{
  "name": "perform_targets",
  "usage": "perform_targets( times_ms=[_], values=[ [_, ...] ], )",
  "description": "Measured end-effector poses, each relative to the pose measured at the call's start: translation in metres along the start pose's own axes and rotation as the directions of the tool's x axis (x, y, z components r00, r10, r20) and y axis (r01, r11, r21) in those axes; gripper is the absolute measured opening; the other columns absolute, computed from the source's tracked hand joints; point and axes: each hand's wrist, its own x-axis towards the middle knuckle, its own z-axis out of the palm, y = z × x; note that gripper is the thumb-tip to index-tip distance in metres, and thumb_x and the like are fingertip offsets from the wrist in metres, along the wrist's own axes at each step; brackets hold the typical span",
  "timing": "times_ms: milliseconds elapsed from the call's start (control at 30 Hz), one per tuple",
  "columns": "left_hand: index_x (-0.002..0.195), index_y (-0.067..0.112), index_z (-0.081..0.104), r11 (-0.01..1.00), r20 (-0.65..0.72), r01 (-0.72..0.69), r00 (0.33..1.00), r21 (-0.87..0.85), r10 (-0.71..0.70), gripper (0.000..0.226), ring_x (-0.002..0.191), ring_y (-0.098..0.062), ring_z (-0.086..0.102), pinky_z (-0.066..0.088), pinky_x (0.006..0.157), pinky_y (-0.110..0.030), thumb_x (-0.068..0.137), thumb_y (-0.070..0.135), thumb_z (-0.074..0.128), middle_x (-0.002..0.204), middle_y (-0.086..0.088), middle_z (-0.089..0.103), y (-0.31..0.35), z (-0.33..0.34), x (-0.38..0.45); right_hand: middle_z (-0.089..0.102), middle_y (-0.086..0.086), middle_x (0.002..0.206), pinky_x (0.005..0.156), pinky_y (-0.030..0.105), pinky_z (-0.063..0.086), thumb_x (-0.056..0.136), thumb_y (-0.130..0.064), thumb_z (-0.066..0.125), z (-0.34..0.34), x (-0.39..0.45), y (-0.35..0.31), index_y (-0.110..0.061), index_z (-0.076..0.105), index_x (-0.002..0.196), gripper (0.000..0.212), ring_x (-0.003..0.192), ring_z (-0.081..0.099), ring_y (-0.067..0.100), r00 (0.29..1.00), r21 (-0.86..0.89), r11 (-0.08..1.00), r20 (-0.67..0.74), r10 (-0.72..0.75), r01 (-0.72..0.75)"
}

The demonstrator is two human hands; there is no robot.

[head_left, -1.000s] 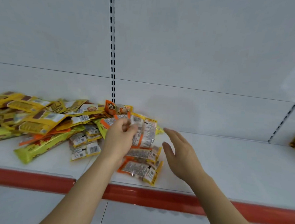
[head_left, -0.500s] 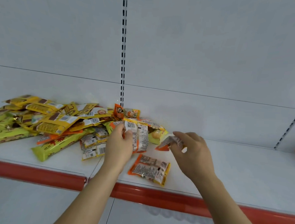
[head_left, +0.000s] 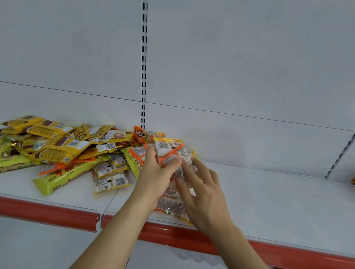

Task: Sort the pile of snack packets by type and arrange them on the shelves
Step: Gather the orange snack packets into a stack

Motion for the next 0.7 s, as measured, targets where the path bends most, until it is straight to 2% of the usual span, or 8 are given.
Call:
perform_targets(
  times_ms=[100, 167, 233, 300, 367, 467, 567, 700],
  values=[
    [0.138, 0.033, 0.052, 0.992, -0.125, -0.049, 0.99, 0.118, 0.064, 0.052, 0.12, -0.014, 0.065, 0.055, 0.1, -0.046, 0.091, 0.035, 0.075, 0.128, 0.012, 0.068, 0.0, -0.012, 0.004, 0.045, -0.004, 0.152, 0.107, 0.009, 0.021, 0.104, -0.034, 0.042, -0.011, 0.004, 0.001, -0.027, 0.04, 0.152, 0.049, 0.138, 0.036, 0.012, 0.996, 0.099, 0.995, 0.085, 0.023, -0.032],
    [0.135, 0.03, 0.054, 0.978, -0.175, -0.084, 0.977, 0.193, 0.118, 0.042, 0.114, -0.011, 0.065, 0.054, 0.1, -0.043, 0.097, 0.028, 0.071, 0.121, 0.014, 0.068, 0.002, -0.022, 0.009, 0.055, -0.008, 0.139, 0.098, 0.016, 0.033, 0.098, -0.032, 0.05, -0.015, 0.004, 0.004, -0.028, 0.041, 0.146, 0.049, 0.13, 0.044, 0.014, 0.984, 0.079, 0.987, 0.118, 0.131, -0.141],
    [0.132, 0.028, 0.053, 0.959, -0.178, -0.108, 0.971, 0.262, 0.158, 0.037, 0.107, -0.008, 0.064, 0.053, 0.096, -0.037, 0.099, 0.023, 0.068, 0.114, 0.018, 0.066, 0.001, -0.031, 0.012, 0.06, -0.01, 0.128, 0.094, 0.029, 0.043, 0.091, -0.051, 0.056, -0.016, 0.002, 0.004, -0.033, 0.04, 0.14, 0.054, 0.122, 0.051, 0.016, 0.947, -0.047, 0.991, 0.29, 0.137, -0.129],
    [0.125, 0.032, 0.053, 0.945, -0.166, -0.113, 0.971, 0.308, 0.171, 0.032, 0.104, -0.008, 0.065, 0.052, 0.093, -0.037, 0.099, 0.021, 0.068, 0.11, 0.021, 0.065, -0.003, -0.037, 0.014, 0.056, -0.01, 0.132, 0.097, 0.037, 0.046, 0.08, -0.071, 0.057, -0.015, -0.001, 0.002, -0.037, 0.032, 0.143, 0.076, 0.121, 0.051, 0.018, 0.876, -0.148, 0.983, 0.454, 0.166, -0.109],
    [0.123, 0.032, 0.053, 0.94, -0.172, -0.107, 0.971, 0.323, 0.169, 0.03, 0.101, -0.007, 0.066, 0.053, 0.092, -0.038, 0.098, 0.021, 0.068, 0.109, 0.021, 0.066, -0.008, -0.039, 0.015, 0.054, -0.01, 0.133, 0.099, 0.039, 0.045, 0.075, -0.076, 0.059, -0.014, -0.002, 0.005, -0.039, 0.027, 0.146, 0.086, 0.122, 0.05, 0.019, 0.849, -0.193, 0.976, 0.495, 0.184, -0.099],
    [0.12, 0.029, 0.054, 0.914, -0.163, -0.138, 0.963, 0.381, 0.213, 0.028, 0.093, 0.003, 0.062, 0.052, 0.086, -0.034, 0.099, 0.02, 0.068, 0.104, 0.023, 0.064, -0.009, -0.041, 0.016, 0.059, -0.011, 0.118, 0.092, 0.035, 0.047, 0.081, -0.066, 0.059, -0.019, 0.001, 0.014, -0.041, 0.05, 0.135, 0.06, 0.114, 0.053, 0.016, 0.877, -0.174, 0.984, 0.465, 0.123, -0.045],
    [0.126, 0.024, 0.054, 0.911, -0.19, -0.152, 0.952, 0.384, 0.239, 0.031, 0.097, -0.007, 0.063, 0.047, 0.082, -0.028, 0.099, 0.02, 0.068, 0.108, 0.018, 0.065, -0.008, -0.045, 0.019, 0.061, -0.016, 0.101, 0.082, 0.028, 0.049, 0.073, -0.062, 0.058, -0.036, 0.004, 0.025, -0.043, 0.067, 0.113, 0.045, 0.096, 0.059, 0.007, 0.909, 0.022, 0.99, 0.399, 0.121, -0.142],
    [0.128, 0.025, 0.054, 0.902, -0.184, -0.187, 0.944, 0.39, 0.275, 0.032, 0.099, -0.004, 0.063, 0.047, 0.08, -0.023, 0.098, 0.023, 0.068, 0.111, 0.018, 0.065, -0.007, -0.043, 0.018, 0.063, -0.016, 0.102, 0.079, 0.025, 0.051, 0.085, -0.036, 0.073, -0.051, 0.01, 0.026, -0.041, 0.069, 0.114, 0.03, 0.092, 0.062, 0.006, 0.978, 0.293, 0.934, 0.107, 0.179, -0.203]
  ],
)
